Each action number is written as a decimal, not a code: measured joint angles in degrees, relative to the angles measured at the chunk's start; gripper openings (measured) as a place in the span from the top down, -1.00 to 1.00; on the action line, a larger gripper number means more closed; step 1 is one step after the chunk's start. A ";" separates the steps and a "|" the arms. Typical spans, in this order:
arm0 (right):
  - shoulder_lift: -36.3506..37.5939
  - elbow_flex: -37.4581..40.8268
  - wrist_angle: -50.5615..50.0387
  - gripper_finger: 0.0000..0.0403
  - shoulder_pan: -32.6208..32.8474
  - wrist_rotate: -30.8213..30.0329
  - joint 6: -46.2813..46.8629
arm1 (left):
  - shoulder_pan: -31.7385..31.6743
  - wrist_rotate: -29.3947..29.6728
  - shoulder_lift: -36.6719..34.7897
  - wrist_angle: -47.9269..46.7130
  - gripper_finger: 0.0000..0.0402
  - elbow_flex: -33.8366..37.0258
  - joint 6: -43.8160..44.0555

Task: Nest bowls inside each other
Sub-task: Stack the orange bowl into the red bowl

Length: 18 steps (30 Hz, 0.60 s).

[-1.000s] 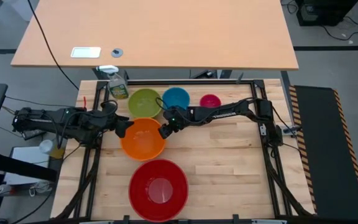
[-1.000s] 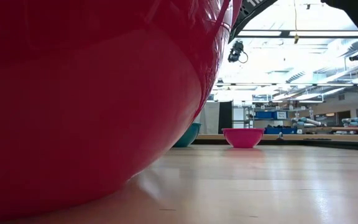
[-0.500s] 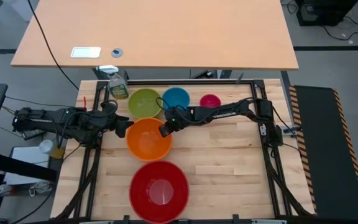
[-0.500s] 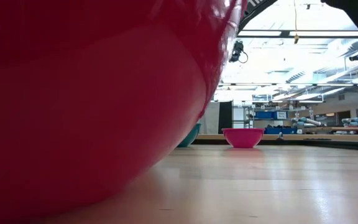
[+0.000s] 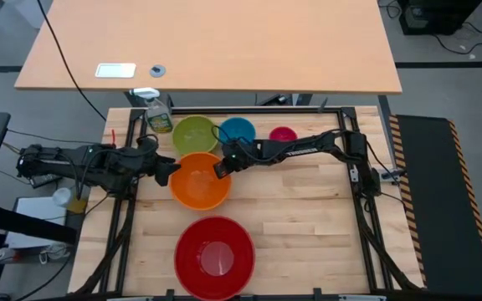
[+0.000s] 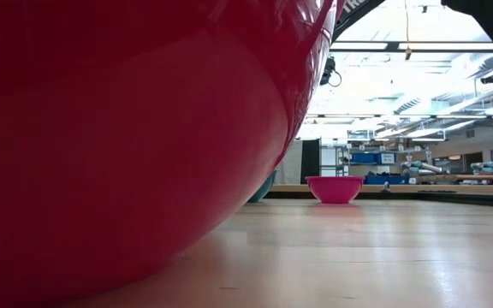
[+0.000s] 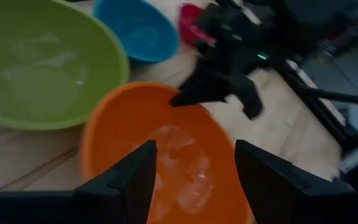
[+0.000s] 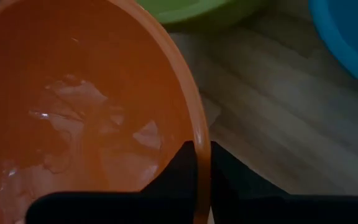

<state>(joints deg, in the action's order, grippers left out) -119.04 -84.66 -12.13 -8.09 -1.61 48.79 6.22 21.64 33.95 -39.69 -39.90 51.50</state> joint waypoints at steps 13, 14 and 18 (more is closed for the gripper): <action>7.64 0.08 3.50 0.86 -0.94 10.92 -8.94 | 0.02 -7.62 -4.08 18.06 -0.09 0.02 -11.01; 8.49 0.08 3.41 0.86 -0.94 11.37 -9.83 | 0.02 -7.62 -4.64 19.60 -0.09 0.02 -11.99; 11.22 0.04 3.68 0.86 -0.38 16.73 -13.31 | 0.02 -7.60 -6.17 22.32 -0.09 0.02 -14.61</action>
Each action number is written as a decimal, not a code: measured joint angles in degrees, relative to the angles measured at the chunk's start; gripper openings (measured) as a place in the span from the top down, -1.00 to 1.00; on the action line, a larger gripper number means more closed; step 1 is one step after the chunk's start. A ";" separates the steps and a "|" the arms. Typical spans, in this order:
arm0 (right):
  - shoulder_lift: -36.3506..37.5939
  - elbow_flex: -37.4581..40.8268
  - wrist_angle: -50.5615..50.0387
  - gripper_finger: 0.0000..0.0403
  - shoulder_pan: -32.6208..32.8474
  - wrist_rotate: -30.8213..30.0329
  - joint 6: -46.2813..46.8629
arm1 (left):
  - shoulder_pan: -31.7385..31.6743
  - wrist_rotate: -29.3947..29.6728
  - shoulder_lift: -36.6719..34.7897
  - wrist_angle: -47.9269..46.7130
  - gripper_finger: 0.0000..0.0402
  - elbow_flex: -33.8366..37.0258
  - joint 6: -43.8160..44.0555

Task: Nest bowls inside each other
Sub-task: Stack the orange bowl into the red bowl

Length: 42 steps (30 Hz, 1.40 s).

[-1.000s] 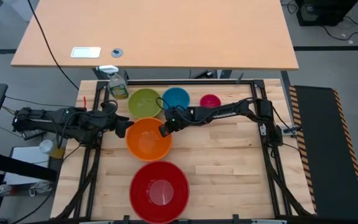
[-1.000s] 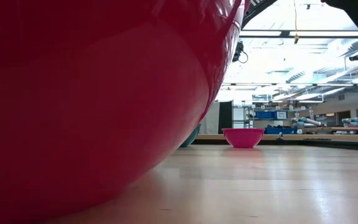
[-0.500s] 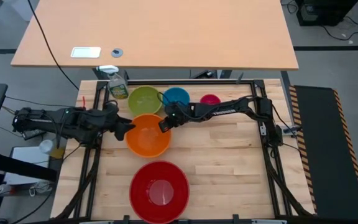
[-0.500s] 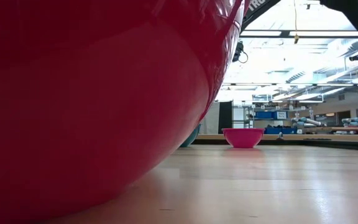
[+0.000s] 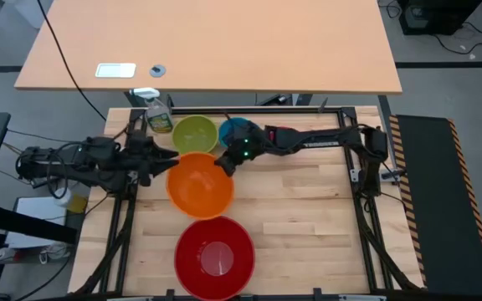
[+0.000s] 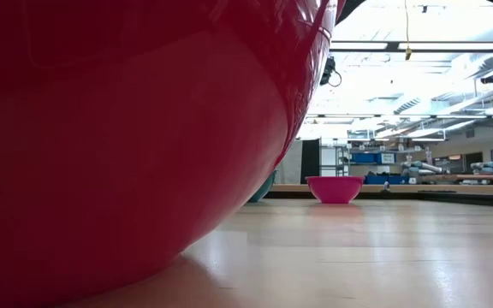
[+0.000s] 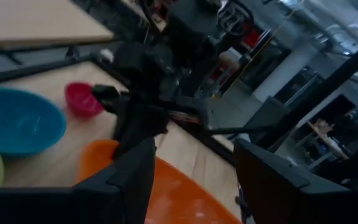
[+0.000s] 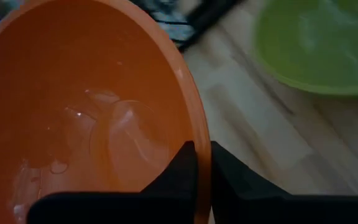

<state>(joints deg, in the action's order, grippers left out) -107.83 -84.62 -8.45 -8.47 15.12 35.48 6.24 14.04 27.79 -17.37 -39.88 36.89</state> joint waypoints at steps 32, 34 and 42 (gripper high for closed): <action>-2.19 -13.68 -12.84 0.85 26.03 -16.59 -4.13 | 0.00 0.06 -0.43 -0.05 -0.09 0.00 2.00; -4.66 -18.33 -17.70 0.85 26.34 -17.15 -4.57 | 0.00 0.04 -0.42 -0.13 -0.09 0.00 2.00; -12.95 -30.63 -38.09 0.85 26.24 -19.90 -7.15 | 0.11 0.04 -0.46 -0.59 -0.09 -0.04 1.89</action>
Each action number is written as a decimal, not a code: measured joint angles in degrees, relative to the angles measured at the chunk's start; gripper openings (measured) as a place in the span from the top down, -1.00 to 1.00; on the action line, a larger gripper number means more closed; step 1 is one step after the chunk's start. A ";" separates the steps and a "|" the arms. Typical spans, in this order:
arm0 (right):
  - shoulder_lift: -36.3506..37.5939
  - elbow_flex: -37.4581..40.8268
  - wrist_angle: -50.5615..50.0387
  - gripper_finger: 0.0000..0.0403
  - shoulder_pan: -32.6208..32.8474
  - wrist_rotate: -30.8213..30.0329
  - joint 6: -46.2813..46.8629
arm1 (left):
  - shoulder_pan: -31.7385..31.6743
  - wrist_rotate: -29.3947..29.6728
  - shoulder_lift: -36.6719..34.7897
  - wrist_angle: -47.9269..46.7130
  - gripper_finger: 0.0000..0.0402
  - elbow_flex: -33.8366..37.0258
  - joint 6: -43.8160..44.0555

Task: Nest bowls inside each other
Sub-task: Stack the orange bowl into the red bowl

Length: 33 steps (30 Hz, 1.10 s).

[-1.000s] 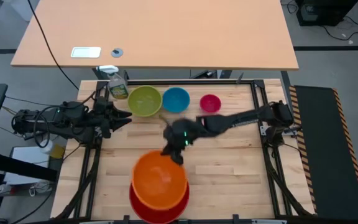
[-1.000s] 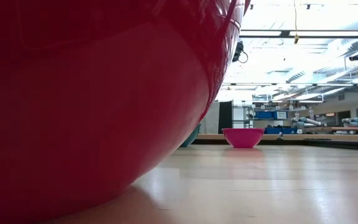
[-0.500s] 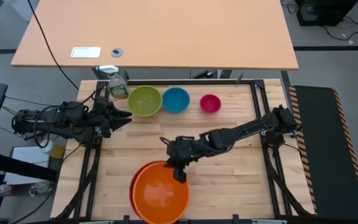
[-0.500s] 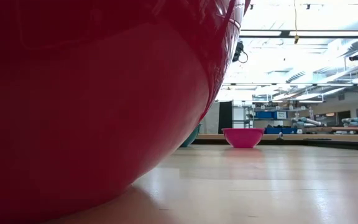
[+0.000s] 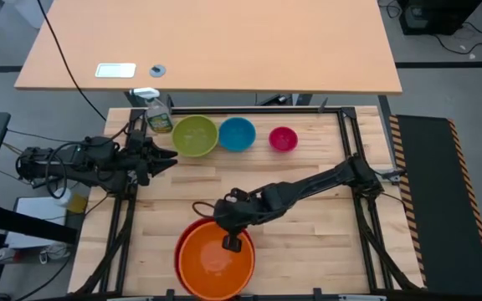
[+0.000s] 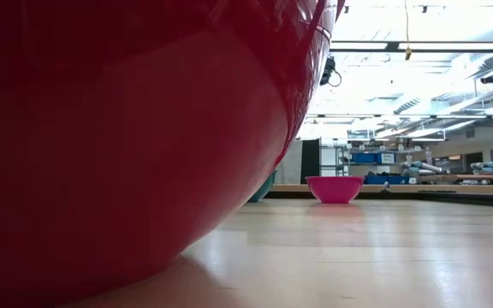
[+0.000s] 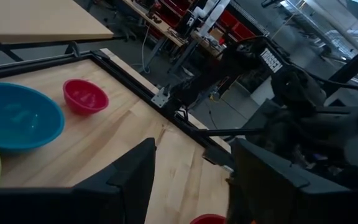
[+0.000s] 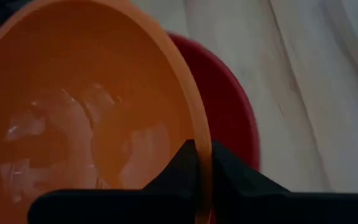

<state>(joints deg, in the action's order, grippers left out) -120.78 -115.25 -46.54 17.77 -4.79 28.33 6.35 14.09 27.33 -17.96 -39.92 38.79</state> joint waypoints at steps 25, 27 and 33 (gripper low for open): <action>-8.02 -0.16 -0.59 0.37 -3.67 6.71 -2.05 | 0.04 -0.86 0.02 0.16 -0.09 0.00 -0.61; -7.67 -0.16 -0.87 0.24 -4.29 9.04 -1.86 | 0.04 -0.92 0.02 0.14 -0.09 0.00 -0.61; -7.41 -2.11 -4.38 -0.15 -6.09 14.16 -1.53 | 0.04 -0.92 0.00 0.01 -0.09 0.00 -0.93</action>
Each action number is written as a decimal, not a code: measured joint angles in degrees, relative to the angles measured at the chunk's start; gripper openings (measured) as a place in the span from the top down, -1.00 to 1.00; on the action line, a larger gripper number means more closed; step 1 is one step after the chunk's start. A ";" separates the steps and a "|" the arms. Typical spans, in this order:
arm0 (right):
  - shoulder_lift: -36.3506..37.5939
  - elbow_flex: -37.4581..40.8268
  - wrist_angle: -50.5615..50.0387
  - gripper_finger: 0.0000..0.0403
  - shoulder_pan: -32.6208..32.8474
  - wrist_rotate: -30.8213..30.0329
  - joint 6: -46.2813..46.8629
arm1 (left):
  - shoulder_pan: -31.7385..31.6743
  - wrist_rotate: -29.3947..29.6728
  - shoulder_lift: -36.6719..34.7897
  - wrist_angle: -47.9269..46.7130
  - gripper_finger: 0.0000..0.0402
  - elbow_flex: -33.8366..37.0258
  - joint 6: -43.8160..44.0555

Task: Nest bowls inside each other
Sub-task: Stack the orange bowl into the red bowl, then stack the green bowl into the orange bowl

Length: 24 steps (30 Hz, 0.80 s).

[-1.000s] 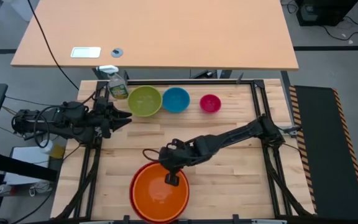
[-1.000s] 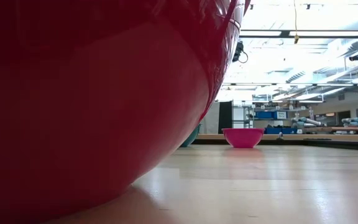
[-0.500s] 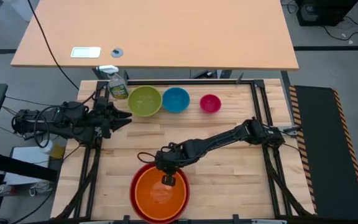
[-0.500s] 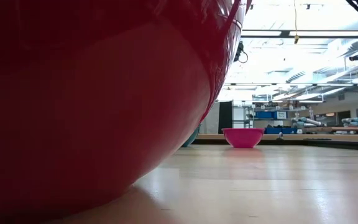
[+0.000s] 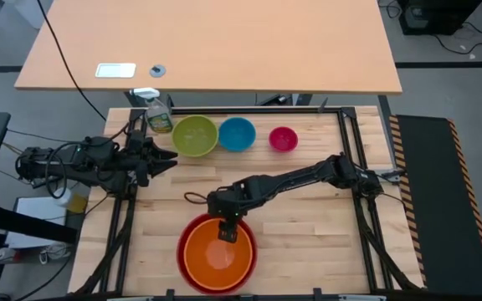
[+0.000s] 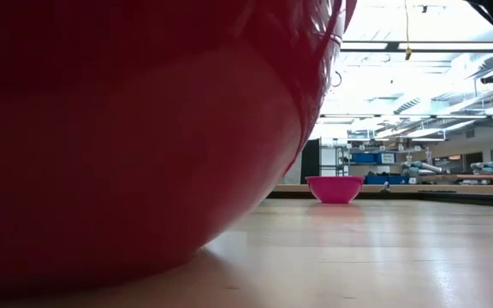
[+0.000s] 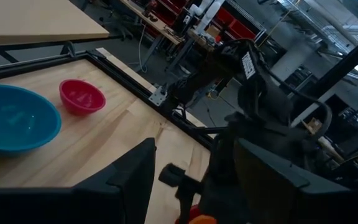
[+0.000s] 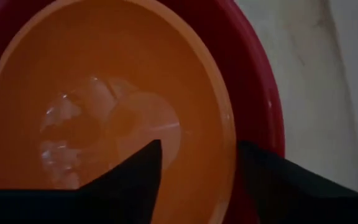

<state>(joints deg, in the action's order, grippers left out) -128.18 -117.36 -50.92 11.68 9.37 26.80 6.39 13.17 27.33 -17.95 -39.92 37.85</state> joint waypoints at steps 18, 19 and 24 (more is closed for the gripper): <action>0.24 -13.35 -20.36 -0.51 -4.95 -12.74 -7.41 | -0.11 3.20 0.02 -4.15 -0.09 0.00 -0.74; 0.23 -13.35 -20.51 -0.50 -5.63 -12.79 -8.17 | -0.11 4.25 0.02 -4.63 -0.09 0.00 -0.09; 0.72 -13.33 -20.97 -0.43 -8.27 -15.11 -12.01 | -0.13 7.32 1.53 -7.18 -0.09 0.00 1.81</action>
<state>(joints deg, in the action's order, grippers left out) -127.47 -130.69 -71.89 3.41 -5.73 14.79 6.26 20.49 28.86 -25.14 -39.92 39.66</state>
